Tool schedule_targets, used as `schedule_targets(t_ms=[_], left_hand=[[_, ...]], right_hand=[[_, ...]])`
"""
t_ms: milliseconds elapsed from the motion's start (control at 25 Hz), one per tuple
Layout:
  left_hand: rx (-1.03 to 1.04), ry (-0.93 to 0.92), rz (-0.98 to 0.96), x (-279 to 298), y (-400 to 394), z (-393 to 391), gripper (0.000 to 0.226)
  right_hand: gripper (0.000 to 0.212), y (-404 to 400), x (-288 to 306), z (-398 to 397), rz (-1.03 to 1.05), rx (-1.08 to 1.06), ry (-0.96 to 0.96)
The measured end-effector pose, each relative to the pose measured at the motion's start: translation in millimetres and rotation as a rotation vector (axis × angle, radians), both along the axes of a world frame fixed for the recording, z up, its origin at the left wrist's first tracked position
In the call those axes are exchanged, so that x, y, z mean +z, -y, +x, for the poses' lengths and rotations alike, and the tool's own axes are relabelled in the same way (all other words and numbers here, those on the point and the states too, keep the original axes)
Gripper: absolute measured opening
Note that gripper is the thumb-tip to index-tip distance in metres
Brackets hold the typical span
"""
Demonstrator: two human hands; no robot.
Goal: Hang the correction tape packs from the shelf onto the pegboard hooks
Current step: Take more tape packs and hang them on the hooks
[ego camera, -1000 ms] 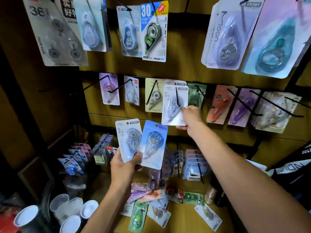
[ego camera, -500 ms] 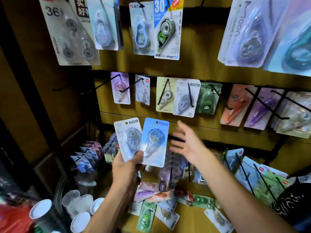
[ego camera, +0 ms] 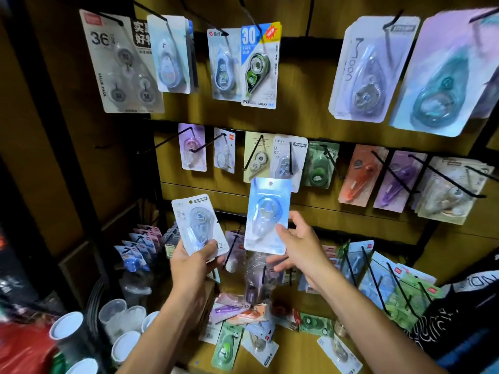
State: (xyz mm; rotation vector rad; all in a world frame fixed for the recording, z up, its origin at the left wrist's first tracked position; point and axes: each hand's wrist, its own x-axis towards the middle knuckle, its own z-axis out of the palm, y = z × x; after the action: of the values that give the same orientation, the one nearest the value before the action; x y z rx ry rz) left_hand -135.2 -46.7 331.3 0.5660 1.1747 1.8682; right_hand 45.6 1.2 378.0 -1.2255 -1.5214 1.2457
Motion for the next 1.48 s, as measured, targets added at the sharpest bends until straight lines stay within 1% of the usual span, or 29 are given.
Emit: schedule_targets(t_ms=[80,160,360,440,560,680,840,960,1080,1160,1320,1480], left_hand=[[0.039,0.013,-0.005,-2.9,1.7,-17.5,0.03],[0.073,0.008,-0.015,-7.1,5.3,-38.0,0.03],[0.153,-0.113,-0.109,-24.2,29.4,-105.9,0.026],[0.188,-0.139,-0.129,-31.5,37.9,-128.8,0.026],[0.211,-0.139,-0.124,-35.9,46.0,-147.5,0.027],[0.221,-0.129,-0.102,-38.7,50.7,-157.8,0.03],[0.23,-0.134,-0.099,-40.2,52.4,-165.5,0.03],[0.215,-0.134,-0.107,-42.2,52.0,-166.9,0.032],[0.206,-0.138,-0.125,-41.9,50.7,-166.0,0.033],[0.207,-0.142,-0.123,-41.8,48.8,-165.8,0.034],[0.2,-0.159,-0.111,-45.4,44.4,-165.8,0.033],[0.196,-0.154,-0.108,-45.6,39.6,-162.3,0.032]], right_hand=[[0.009,1.8,-2.8,-13.2,0.076,0.048,0.127],[0.008,4.6,-4.5,-33.8,0.122,0.102,0.174],[0.009,9.6,7.8,-109.8,0.26,0.22,0.151],[0.008,9.8,17.7,-143.8,0.302,0.227,0.106],[0.005,7.8,28.8,-181.1,0.352,0.205,0.099],[0.008,4.8,31.7,-197.8,0.304,0.154,0.067],[0.014,7.2,30.3,-202.3,0.218,0.14,0.007],[0.008,12.7,31.2,-204.7,0.143,0.12,-0.114],[0.007,18.1,34.1,-207.2,0.134,0.085,-0.186],[0.007,21.0,35.1,-206.6,0.144,0.079,-0.193],[0.009,23.7,35.0,-204.2,0.157,0.074,-0.147],[0.01,8.9,38.0,-210.1,0.093,0.019,-0.109]])
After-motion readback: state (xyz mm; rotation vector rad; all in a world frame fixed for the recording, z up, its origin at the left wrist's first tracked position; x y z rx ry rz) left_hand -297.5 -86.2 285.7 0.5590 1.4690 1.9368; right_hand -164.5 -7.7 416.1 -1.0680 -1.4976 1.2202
